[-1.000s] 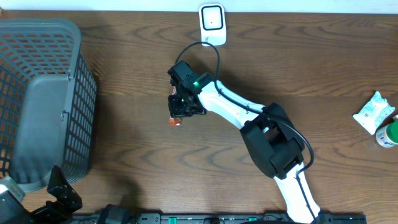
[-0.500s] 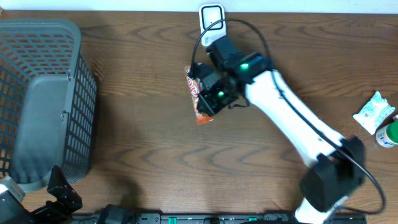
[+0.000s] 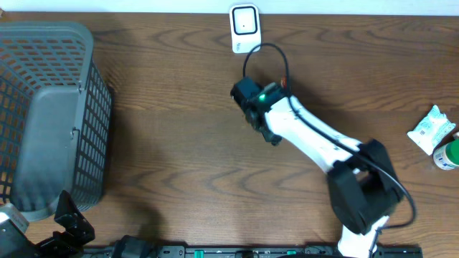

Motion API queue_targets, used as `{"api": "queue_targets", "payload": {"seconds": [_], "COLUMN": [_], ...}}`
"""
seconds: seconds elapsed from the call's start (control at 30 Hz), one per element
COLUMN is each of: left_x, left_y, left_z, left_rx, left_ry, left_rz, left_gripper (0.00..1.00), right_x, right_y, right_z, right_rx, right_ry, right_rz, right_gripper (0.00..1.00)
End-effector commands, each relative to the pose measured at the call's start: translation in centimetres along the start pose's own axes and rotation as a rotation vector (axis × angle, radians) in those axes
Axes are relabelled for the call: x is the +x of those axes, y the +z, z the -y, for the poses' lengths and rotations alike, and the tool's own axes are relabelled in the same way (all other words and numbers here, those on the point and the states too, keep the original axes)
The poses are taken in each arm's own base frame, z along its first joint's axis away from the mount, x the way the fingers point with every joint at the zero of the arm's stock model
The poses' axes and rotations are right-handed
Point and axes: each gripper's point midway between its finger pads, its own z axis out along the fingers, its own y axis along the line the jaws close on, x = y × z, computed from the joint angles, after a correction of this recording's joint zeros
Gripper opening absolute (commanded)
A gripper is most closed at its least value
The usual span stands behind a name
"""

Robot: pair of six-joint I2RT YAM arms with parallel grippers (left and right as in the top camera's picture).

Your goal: Scan the item barcode

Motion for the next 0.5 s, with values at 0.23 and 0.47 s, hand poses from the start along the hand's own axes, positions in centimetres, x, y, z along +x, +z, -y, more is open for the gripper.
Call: {"api": "queue_targets", "payload": {"seconds": [0.23, 0.47], "left_x": [-0.2, -0.2], "left_y": [-0.1, -0.1], "left_z": [-0.1, -0.1], "left_rx": [-0.004, -0.004], "left_ry": [0.006, 0.006], "left_rz": [0.006, 0.006], "left_gripper": [0.98, 0.98], "right_x": [5.4, 7.2], "right_y": [6.2, 1.7], "right_z": [-5.0, -10.4], "right_rx": [0.241, 0.146], "right_ry": [-0.206, -0.343], "right_rz": [-0.135, -0.113], "right_gripper": [0.11, 0.62]}}
